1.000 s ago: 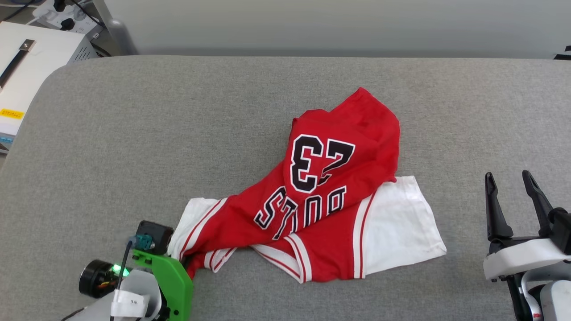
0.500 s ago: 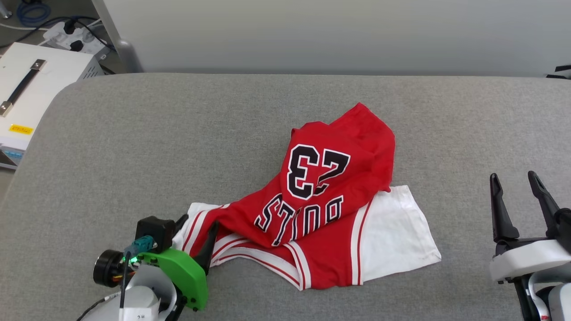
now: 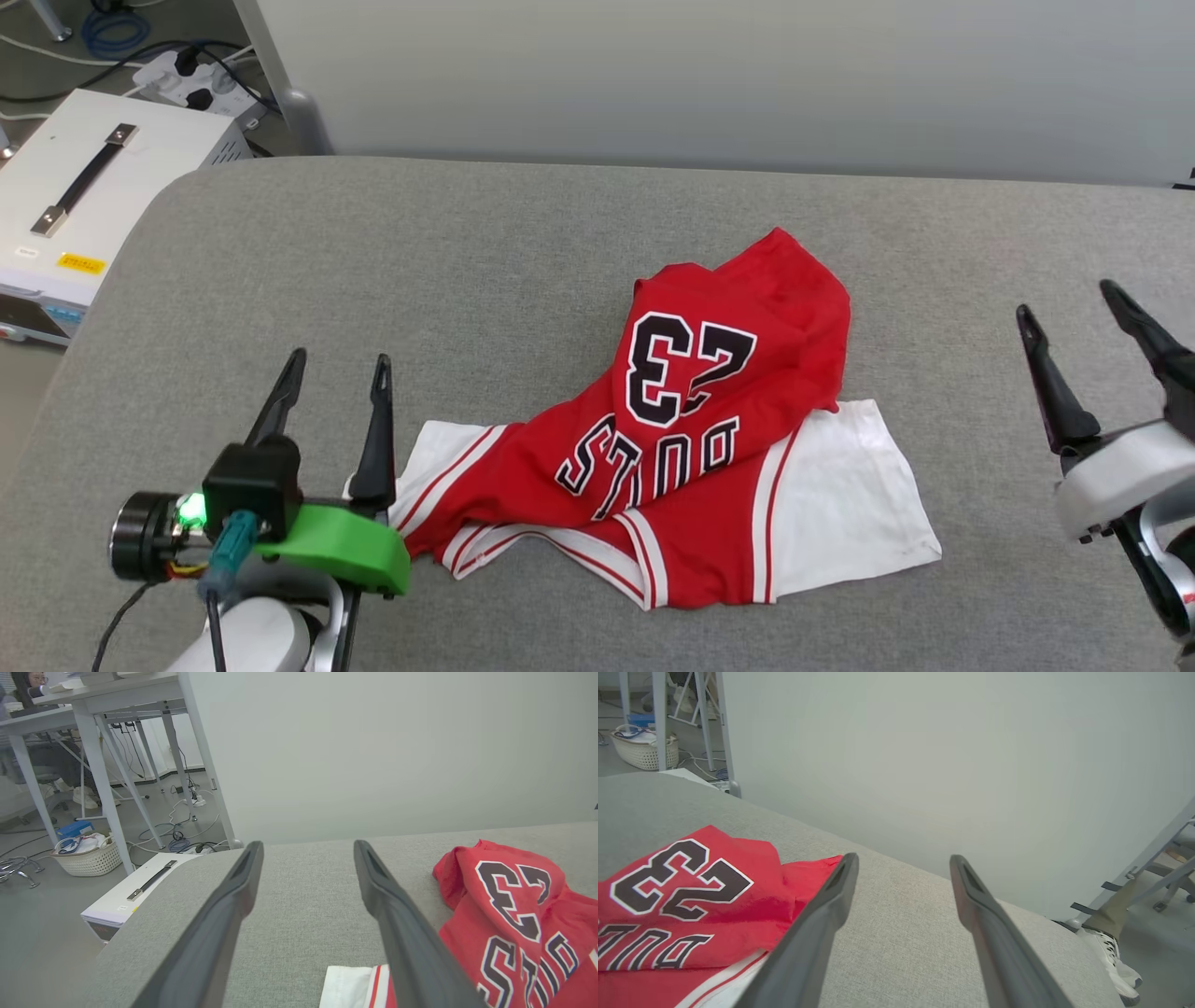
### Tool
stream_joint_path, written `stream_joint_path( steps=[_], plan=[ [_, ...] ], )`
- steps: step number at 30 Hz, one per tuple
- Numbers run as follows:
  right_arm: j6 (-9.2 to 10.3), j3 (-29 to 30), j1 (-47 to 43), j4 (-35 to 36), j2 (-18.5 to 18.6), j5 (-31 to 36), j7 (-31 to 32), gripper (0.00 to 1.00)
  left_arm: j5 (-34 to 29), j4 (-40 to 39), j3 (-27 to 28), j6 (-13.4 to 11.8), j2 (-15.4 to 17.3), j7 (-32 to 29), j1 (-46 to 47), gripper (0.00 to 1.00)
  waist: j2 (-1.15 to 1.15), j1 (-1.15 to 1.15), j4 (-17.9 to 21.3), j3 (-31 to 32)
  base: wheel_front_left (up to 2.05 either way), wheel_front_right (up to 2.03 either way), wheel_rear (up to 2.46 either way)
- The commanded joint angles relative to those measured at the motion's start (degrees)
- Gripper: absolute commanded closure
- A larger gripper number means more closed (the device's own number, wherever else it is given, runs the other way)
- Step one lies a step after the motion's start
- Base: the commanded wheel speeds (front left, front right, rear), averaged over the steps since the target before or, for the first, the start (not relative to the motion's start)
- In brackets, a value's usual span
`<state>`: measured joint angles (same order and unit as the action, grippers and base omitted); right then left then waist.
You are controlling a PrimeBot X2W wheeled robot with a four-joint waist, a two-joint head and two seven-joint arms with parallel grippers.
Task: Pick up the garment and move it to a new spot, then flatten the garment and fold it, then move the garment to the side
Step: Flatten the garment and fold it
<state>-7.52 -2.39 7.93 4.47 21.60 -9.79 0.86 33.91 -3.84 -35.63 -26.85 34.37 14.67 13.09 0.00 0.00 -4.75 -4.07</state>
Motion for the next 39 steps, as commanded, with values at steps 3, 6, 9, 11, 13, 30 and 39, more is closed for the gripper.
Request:
stream_joint_path(
  steps=[3,6,9,11,13,30,39],
  plan=[
    [0.03,-5.6,2.2,1.3,4.5,-2.7,6.9,0.0,-3.9,-1.4,4.1,-1.2,-2.1,0.3,-4.2,0.0,0.0,0.0,-0.2,-0.7,0.0,0.0,0.0],
    [0.03,-11.0,3.4,1.6,9.1,-6.5,14.1,0.0,-6.7,-1.8,7.5,-1.1,-3.9,0.3,-6.3,0.0,0.0,0.0,-0.5,-1.4,0.0,0.0,0.0],
    [0.03,-16.1,4.5,1.4,13.3,-11.6,22.6,0.0,-9.6,-1.8,10.6,-0.1,-6.2,0.3,-8.2,0.0,0.0,0.0,-0.8,-2.1,0.0,0.0,0.0],
    [0.03,-20.8,6.1,1.7,17.3,-16.1,31.3,0.0,-12.8,-1.4,14.0,1.9,-9.4,0.3,-9.9,0.0,0.0,0.0,-1.2,-3.1,0.0,0.0,0.0],
    [0.03,-23.3,7.0,1.4,18.7,-18.2,34.0,0.0,-14.4,-0.6,15.1,3.2,-10.7,0.3,-10.4,0.0,0.0,0.0,-1.4,-3.7,0.0,0.0,0.0],
    [0.03,-39.1,14.1,-10.3,19.7,-23.9,35.7,0.0,-23.8,2.2,22.8,12.7,-22.4,0.3,-9.4,0.0,0.0,0.0,-3.9,-10.3,0.0,0.0,0.0],
    [0.03,-45.1,14.2,-14.1,18.4,-25.9,31.6,0.92,-26.4,3.5,26.2,15.7,-25.3,0.3,-9.5,0.0,0.0,0.0,-3.2,-10.2,0.0,0.0,0.0]
  ],
)
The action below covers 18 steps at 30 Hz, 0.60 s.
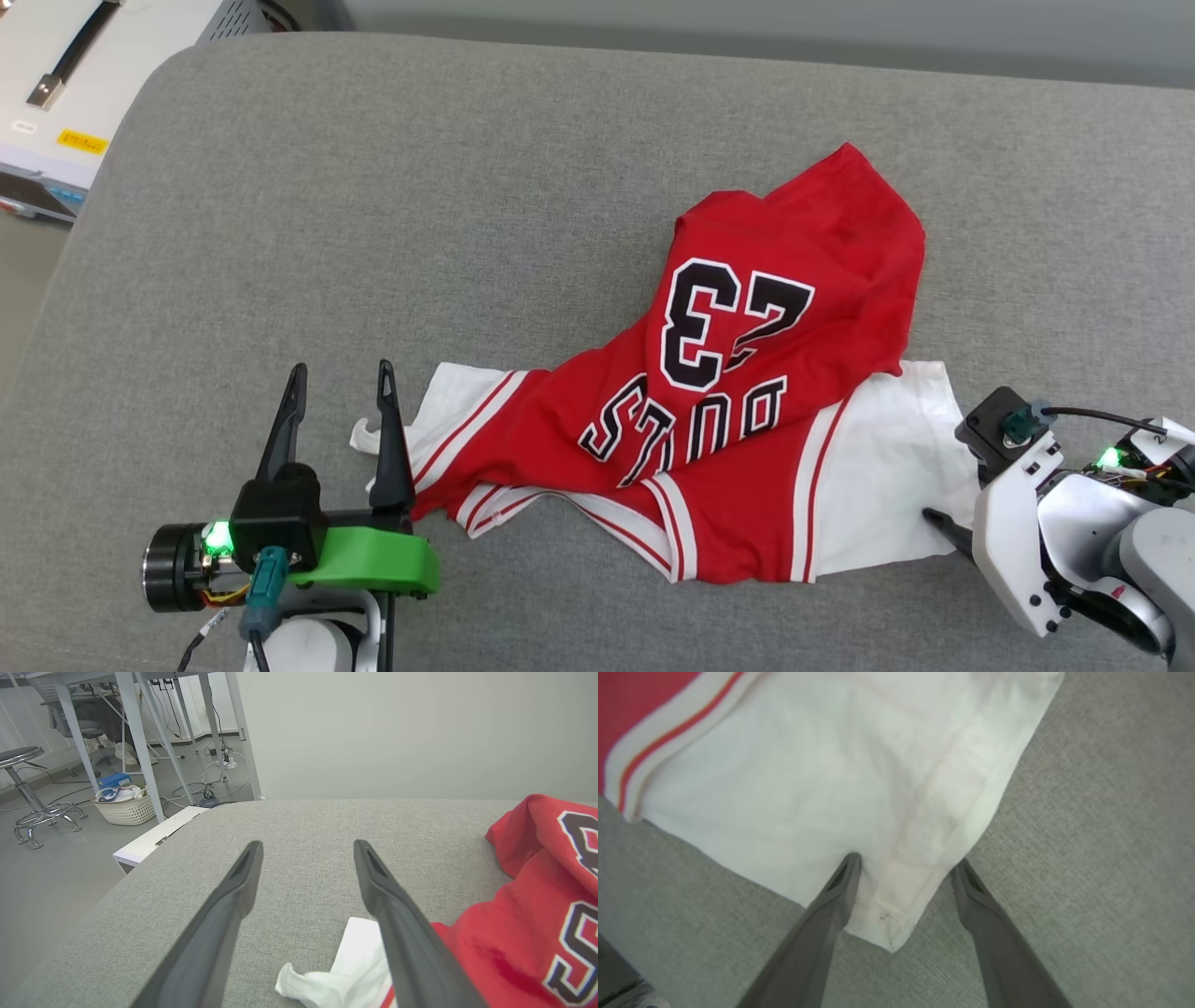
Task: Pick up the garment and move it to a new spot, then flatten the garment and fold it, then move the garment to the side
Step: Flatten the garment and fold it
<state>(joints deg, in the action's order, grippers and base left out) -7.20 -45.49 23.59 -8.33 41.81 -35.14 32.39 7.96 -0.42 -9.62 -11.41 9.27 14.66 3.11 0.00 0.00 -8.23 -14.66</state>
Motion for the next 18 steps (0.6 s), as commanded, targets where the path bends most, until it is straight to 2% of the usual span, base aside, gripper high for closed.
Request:
stream_joint_path(
  steps=[1,4,7,8,11,18],
  plan=[
    [-0.29,-1.8,-1.2,-1.5,-1.8,-0.5,-1.2,1.0,-0.7,0.3,0.6,0.6,-0.5,0.3,0.4,0.0,0.0,0.0,0.5,0.8,0.0,0.0,0.0],
    [-0.29,0.2,-1.2,-1.9,-1.6,-1.0,-4.8,1.0,-1.4,0.8,1.5,1.4,-0.8,0.3,0.0,0.0,0.0,0.0,1.0,2.1,0.0,0.0,0.0],
    [-0.29,5.1,-2.5,-2.4,-0.8,-1.6,-8.6,1.0,-2.1,1.1,2.8,2.4,-1.1,0.3,-1.1,0.0,0.0,0.0,1.7,4.1,0.0,0.0,0.0],
    [-0.29,8.4,-3.9,-2.6,-0.2,-2.0,-9.7,1.0,-2.4,1.1,3.4,2.7,-1.3,0.3,-1.9,0.0,0.0,0.0,2.1,5.1,0.0,0.0,0.0],
    [-0.29,14.3,-7.1,-3.2,0.9,-2.9,-10.2,1.0,-3.0,1.1,4.1,3.4,-1.5,0.3,-2.9,0.0,0.0,0.0,2.6,6.3,0.0,0.0,0.0],
    [-0.29,23.1,-12.8,-6.8,0.9,-3.2,-8.7,1.0,-3.7,1.5,4.7,4.6,-2.0,0.3,-3.6,0.0,0.0,0.0,2.8,7.1,0.0,0.0,0.0]
  ],
)
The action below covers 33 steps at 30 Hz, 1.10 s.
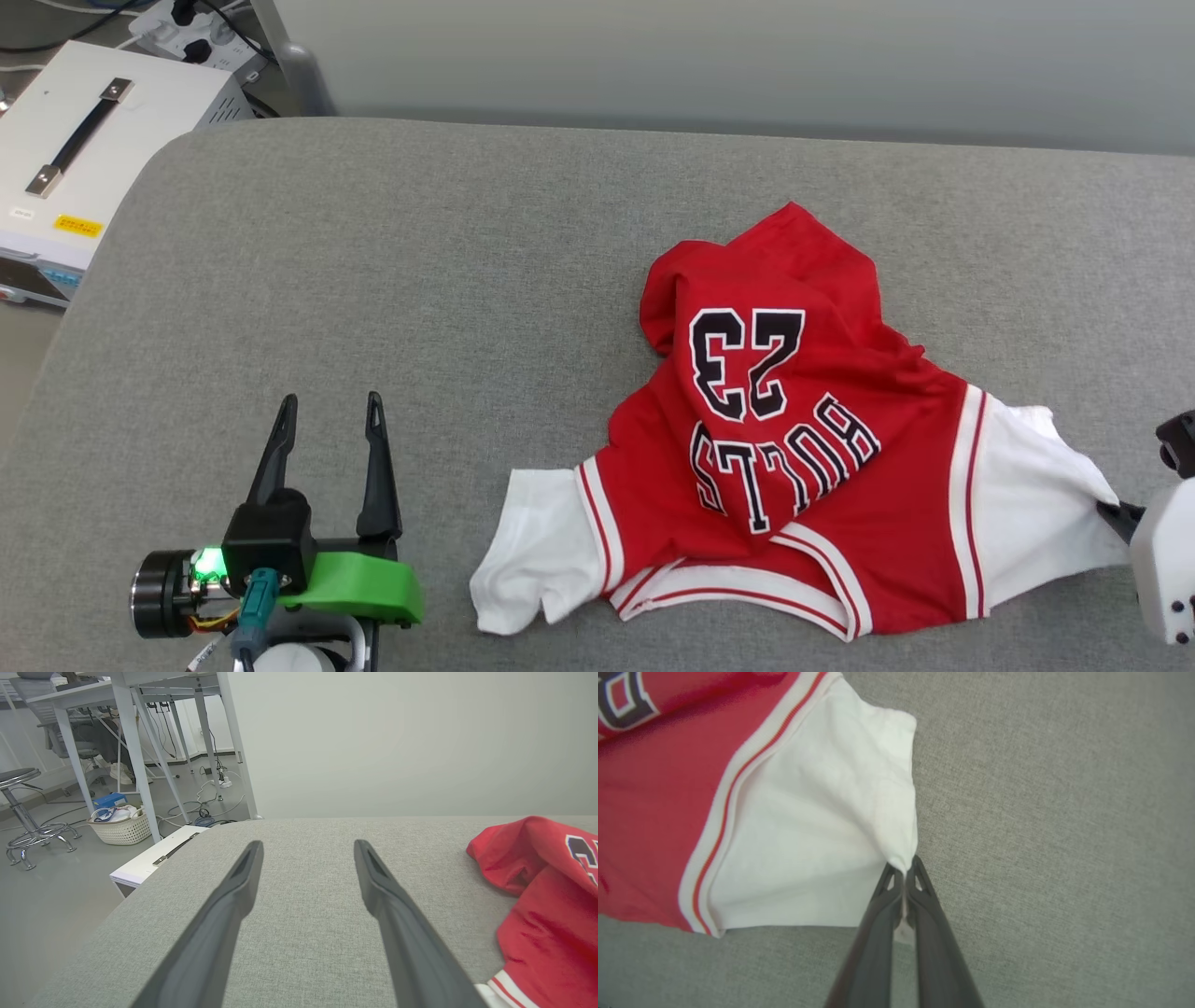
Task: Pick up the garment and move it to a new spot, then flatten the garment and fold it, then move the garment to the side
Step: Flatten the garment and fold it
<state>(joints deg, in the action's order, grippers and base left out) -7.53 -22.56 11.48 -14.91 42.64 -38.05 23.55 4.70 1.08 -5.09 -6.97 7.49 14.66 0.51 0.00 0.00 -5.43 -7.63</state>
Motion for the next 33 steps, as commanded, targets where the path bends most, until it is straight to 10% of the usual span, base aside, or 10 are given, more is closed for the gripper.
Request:
stream_joint_path(
  steps=[1,6,7,8,23,33],
  plan=[
    [0.04,1.1,-1.5,-1.2,-0.3,-0.3,0.5,1.0,-0.6,0.2,0.2,0.4,-0.3,0.3,-1.1,0.0,0.0,0.0,-0.1,0.2,0.0,0.0,0.0],
    [0.04,3.5,-3.9,-4.7,-1.8,0.7,0.0,0.91,-1.0,0.9,0.0,1.3,-0.8,0.3,-1.1,0.0,0.0,0.0,-0.5,0.5,0.0,0.0,0.0],
    [0.04,4.0,-4.0,-5.0,-2.3,0.9,-0.8,0.19,-1.0,1.1,0.0,1.4,-0.8,0.3,-1.1,0.0,0.0,0.0,-0.5,0.7,0.0,0.0,0.0],
    [0.04,4.4,-4.0,-5.1,-2.7,1.2,-1.7,0.0,-1.0,1.2,0.1,1.5,-0.9,0.3,-1.2,0.0,0.0,0.0,-0.5,0.9,0.0,0.0,0.0],
    [0.04,21.3,-7.7,8.1,-14.0,16.3,-20.2,0.0,1.0,3.1,-1.2,11.7,5.0,-1.5,6.0,0.0,0.0,0.0,0.3,3.8,0.0,0.0,0.0],
    [0.04,23.3,-10.4,18.0,-22.4,24.0,-21.8,0.0,14.7,-0.1,-13.5,14.4,14.4,-24.1,18.7,0.0,0.0,0.0,2.4,2.2,0.0,0.0,0.0]
  ],
)
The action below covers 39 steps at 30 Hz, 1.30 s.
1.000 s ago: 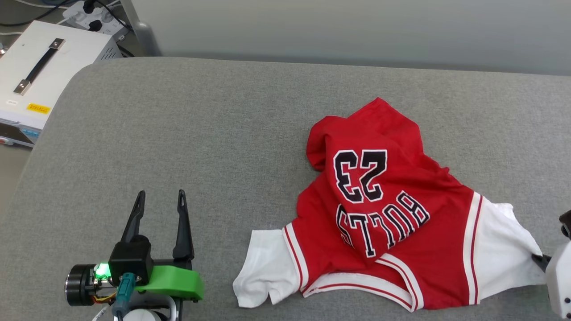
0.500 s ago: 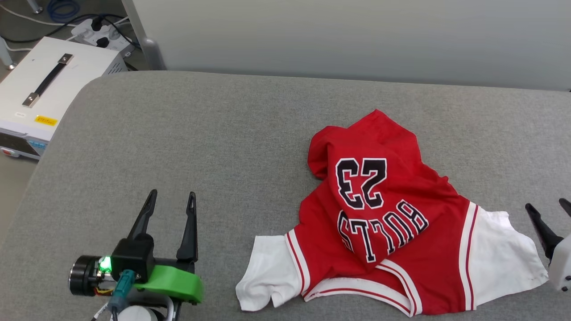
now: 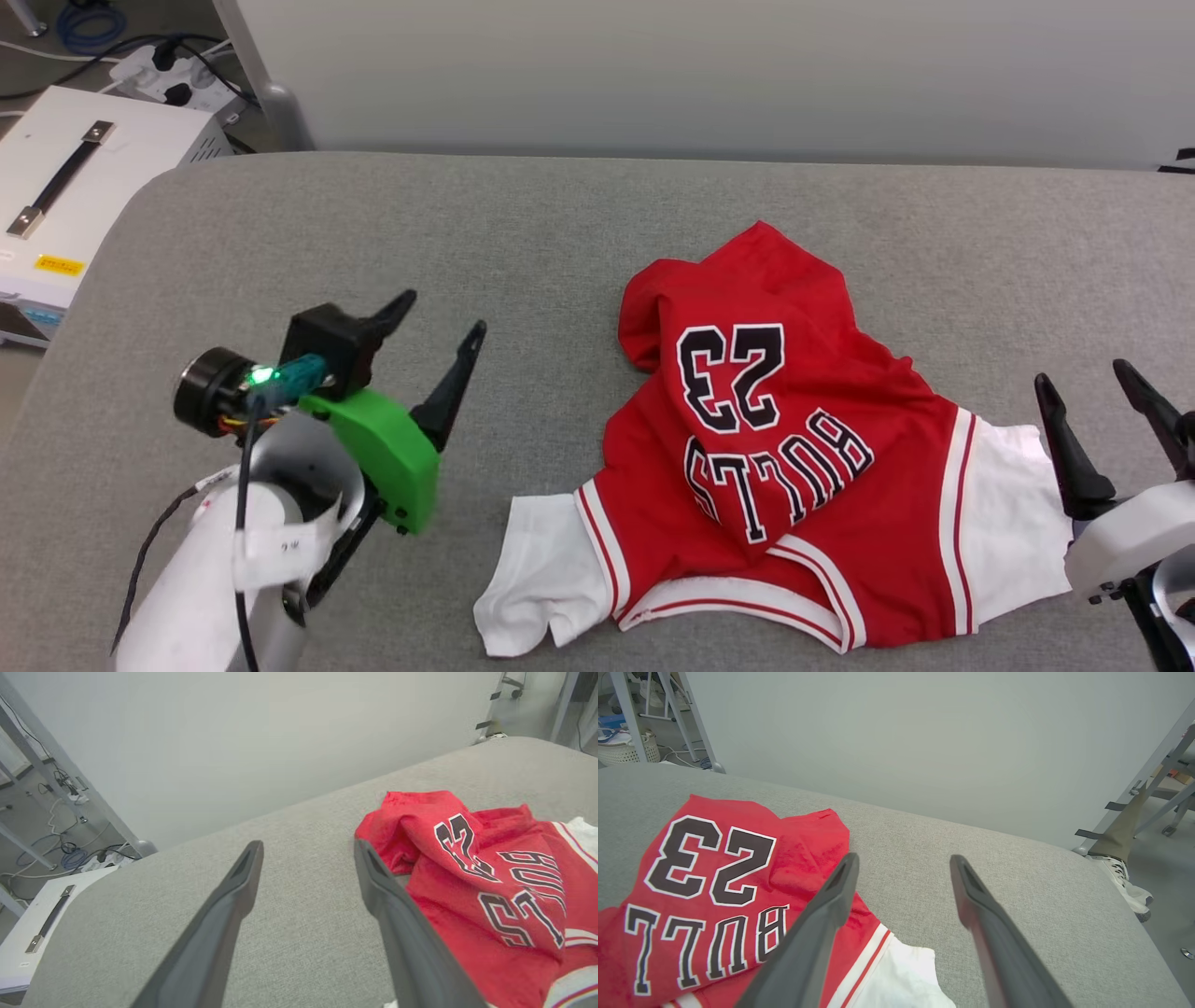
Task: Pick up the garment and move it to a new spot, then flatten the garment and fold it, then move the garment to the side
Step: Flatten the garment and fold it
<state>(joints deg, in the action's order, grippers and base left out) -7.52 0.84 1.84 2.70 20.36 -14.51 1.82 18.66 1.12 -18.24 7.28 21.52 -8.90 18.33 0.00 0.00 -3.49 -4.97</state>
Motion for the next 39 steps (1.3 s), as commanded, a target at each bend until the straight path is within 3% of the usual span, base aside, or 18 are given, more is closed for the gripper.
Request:
stream_joint_path(
  steps=[1,9,14,23,34,35,36,37,39],
  plan=[
    [0.03,-0.3,-1.0,0.9,-0.5,0.9,0.1,0.0,4.1,-0.3,-2.9,0.2,2.1,-5.4,2.1,0.0,0.0,0.0,0.8,-0.8,0.0,0.0,0.0],
    [0.03,-1.2,-0.2,2.0,-1.7,2.0,0.6,0.0,19.0,-1.5,-15.6,0.2,9.9,-25.2,9.6,0.0,0.0,0.0,2.8,-3.2,0.0,0.0,0.0],
    [0.03,-1.9,1.5,0.7,-1.1,1.4,-0.2,0.0,24.0,-0.4,-22.9,0.2,12.4,-31.4,13.6,0.0,0.0,0.0,3.9,-5.0,0.0,0.0,0.0],
    [0.03,-3.3,4.8,-1.8,-0.6,0.7,-1.6,0.0,28.4,5.6,-35.8,0.2,14.8,-33.5,18.3,0.0,0.0,0.0,5.9,-8.2,0.0,0.0,0.0],
    [0.03,-4.8,7.4,-4.0,-0.6,0.5,-2.9,0.0,27.6,16.1,-46.5,0.2,13.6,-27.6,20.5,0.0,0.0,0.0,6.8,-10.7,0.0,0.0,0.0],
    [0.03,-4.8,7.5,-4.2,-0.5,0.5,-3.0,0.0,27.3,16.4,-48.1,0.2,13.5,-27.2,20.8,0.5,0.0,0.0,6.8,-10.7,0.0,0.0,0.0],
    [0.03,-4.8,7.5,-4.3,-0.5,0.5,-3.0,0.0,27.2,16.7,-49.1,0.2,13.5,-26.6,21.2,0.78,0.0,0.0,6.7,-10.7,0.0,0.0,0.0],
    [0.03,-4.8,7.5,-4.4,-0.4,0.6,-3.0,0.0,27.5,16.9,-49.9,0.2,13.5,-25.6,21.6,1.0,0.0,0.0,6.6,-10.5,0.0,0.0,0.0],
    [0.03,-4.7,7.5,-4.5,-0.4,0.6,-2.9,0.0,27.9,17.2,-50.9,0.2,13.9,-24.0,22.8,1.0,0.0,0.0,6.4,-10.1,0.0,0.0,0.0]
  ],
)
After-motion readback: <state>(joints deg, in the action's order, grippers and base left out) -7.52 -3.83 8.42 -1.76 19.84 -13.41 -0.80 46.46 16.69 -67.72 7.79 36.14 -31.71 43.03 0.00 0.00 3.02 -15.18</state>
